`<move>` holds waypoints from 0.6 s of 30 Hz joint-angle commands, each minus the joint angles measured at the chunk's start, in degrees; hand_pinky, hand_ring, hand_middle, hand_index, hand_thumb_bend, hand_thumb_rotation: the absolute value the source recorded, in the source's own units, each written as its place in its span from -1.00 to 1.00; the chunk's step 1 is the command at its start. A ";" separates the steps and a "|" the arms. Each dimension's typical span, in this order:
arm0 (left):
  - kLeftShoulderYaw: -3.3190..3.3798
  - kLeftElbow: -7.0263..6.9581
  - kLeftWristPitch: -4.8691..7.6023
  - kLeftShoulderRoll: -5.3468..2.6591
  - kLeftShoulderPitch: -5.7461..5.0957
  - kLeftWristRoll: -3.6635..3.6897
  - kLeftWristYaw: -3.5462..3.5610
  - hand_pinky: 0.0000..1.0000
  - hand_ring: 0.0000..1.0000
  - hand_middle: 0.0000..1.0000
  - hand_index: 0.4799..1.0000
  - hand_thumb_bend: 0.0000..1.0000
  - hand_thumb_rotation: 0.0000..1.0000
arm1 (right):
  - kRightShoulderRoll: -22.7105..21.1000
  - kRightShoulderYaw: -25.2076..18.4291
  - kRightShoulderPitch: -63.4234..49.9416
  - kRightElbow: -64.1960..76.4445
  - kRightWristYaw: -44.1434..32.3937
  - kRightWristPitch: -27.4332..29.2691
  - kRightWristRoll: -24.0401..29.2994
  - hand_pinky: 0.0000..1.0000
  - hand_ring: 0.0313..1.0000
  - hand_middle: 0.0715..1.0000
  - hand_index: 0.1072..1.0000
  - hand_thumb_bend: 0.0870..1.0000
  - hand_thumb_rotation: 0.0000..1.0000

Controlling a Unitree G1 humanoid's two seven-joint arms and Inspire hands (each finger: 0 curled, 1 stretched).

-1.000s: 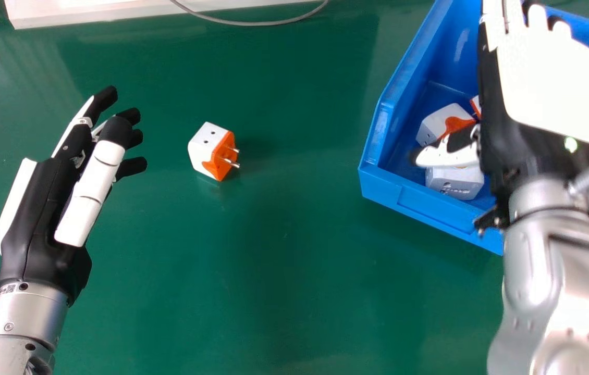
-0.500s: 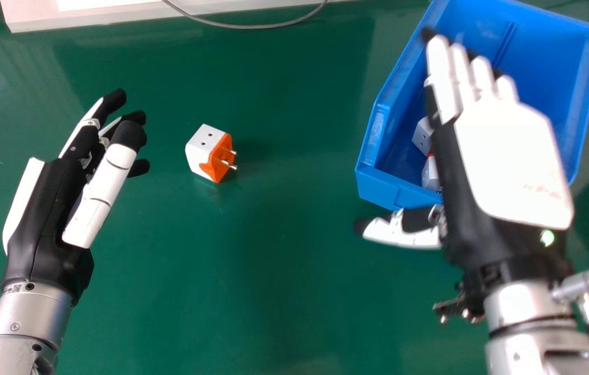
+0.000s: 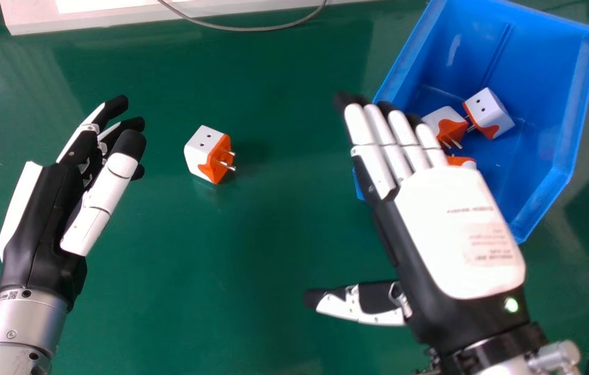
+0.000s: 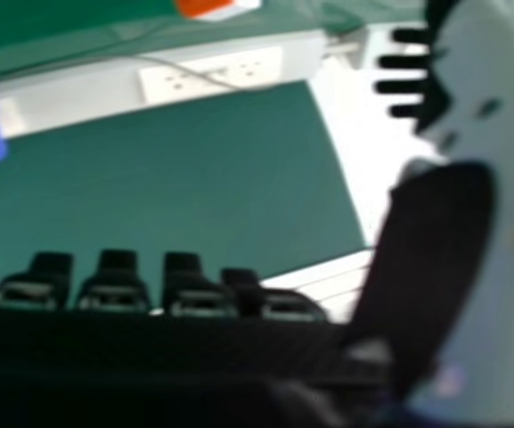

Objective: Pick all objects and put in blue box

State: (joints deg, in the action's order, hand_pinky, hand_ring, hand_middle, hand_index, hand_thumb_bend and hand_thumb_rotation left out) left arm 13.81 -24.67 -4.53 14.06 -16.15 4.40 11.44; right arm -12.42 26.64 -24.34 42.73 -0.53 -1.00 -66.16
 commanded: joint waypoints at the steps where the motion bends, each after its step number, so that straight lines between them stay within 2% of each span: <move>1: 0.18 0.21 1.94 0.45 -0.03 0.09 0.40 0.61 0.74 0.75 0.65 0.43 0.69 | -0.10 0.56 2.75 0.24 -1.86 1.93 -1.72 1.00 1.00 1.00 1.00 0.18 -0.51; 3: 0.24 0.32 2.25 0.49 -0.11 0.15 0.52 0.61 0.74 0.75 0.65 0.43 0.69 | 0.33 0.78 5.24 -0.84 -3.71 2.51 -1.55 1.00 1.00 1.00 1.00 0.17 -0.49; 8: 0.35 0.85 2.90 0.57 -0.02 0.09 0.82 0.62 0.74 0.76 0.66 0.42 0.69 | 2.80 1.38 15.64 -9.27 -4.95 4.64 4.22 1.00 1.00 1.00 1.00 0.12 -0.35; 13: 0.27 1.23 3.41 0.64 -0.05 -0.21 0.79 0.62 0.74 0.76 0.67 0.41 0.70 | 3.33 1.37 24.04 -17.48 -5.70 7.00 10.16 0.96 1.00 1.00 1.00 0.16 -0.37; 18: 0.34 1.61 3.90 0.71 -0.10 -0.30 0.79 0.62 0.74 0.75 0.68 0.41 0.70 | 4.13 1.65 30.91 -23.97 -7.30 6.86 12.35 0.87 1.00 1.00 1.00 0.19 -0.43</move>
State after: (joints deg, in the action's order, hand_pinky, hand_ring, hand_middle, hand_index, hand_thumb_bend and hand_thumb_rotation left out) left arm 13.87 -22.75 -2.27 14.26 -16.20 4.37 12.23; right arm -9.37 28.01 3.86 19.48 -7.62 5.61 -54.62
